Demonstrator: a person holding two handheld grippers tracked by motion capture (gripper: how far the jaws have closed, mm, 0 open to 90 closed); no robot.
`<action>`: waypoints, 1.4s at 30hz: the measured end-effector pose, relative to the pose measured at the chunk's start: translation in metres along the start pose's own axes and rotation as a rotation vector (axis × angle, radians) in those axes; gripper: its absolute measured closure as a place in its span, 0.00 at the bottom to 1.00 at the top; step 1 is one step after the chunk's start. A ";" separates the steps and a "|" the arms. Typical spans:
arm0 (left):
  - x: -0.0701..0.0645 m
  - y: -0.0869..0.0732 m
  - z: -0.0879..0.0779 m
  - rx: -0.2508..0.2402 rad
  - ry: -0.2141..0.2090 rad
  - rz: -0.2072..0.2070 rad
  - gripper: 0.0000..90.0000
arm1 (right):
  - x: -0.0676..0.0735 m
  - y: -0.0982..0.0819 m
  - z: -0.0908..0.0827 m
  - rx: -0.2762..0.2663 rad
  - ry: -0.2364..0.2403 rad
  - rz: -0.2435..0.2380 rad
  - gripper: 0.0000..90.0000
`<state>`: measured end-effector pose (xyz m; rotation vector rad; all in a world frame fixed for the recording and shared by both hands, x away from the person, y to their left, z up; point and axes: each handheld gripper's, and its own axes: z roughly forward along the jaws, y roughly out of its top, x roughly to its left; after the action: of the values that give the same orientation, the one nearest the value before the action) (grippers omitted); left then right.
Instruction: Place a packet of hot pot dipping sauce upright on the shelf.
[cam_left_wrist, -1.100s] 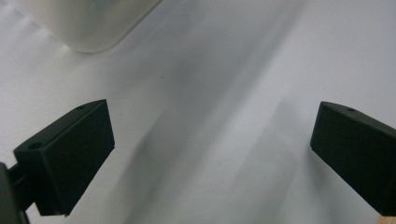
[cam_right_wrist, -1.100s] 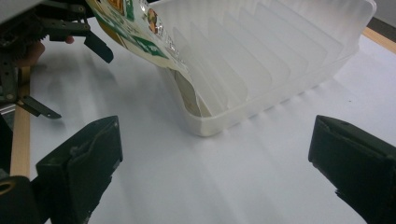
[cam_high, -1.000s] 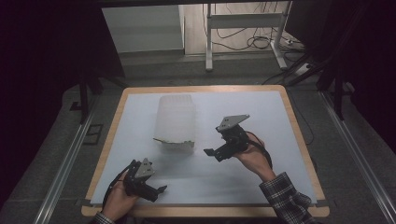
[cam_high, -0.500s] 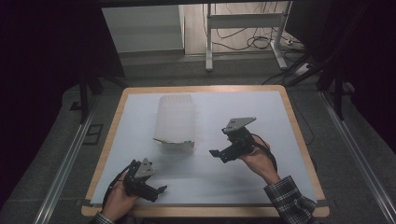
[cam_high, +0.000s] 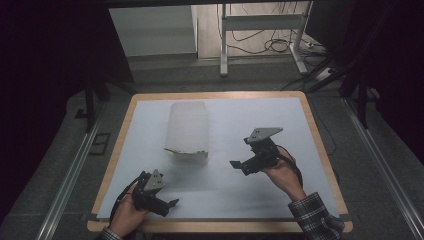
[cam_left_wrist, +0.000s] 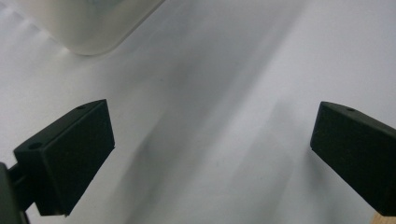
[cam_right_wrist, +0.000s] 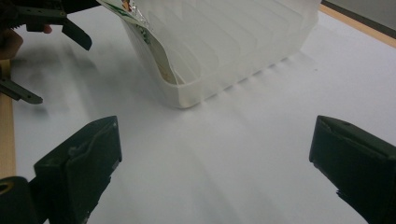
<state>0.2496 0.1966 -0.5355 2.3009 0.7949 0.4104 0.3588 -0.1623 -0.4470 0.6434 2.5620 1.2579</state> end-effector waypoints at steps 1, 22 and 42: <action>0.000 0.000 0.000 0.000 -0.001 0.000 0.00 | 0.000 -0.001 -0.001 0.001 -0.001 0.001 0.03; 0.000 0.000 0.001 0.003 -0.012 0.003 0.00 | 0.000 -0.027 -0.016 0.033 -0.011 0.069 0.01; 0.001 0.000 0.000 -0.005 -0.013 -0.003 0.00 | 0.003 -0.053 -0.036 0.043 -0.089 0.090 0.00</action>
<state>0.2499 0.1972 -0.5356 2.2953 0.7906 0.3952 0.3278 -0.2147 -0.4673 0.8136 2.5190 1.1760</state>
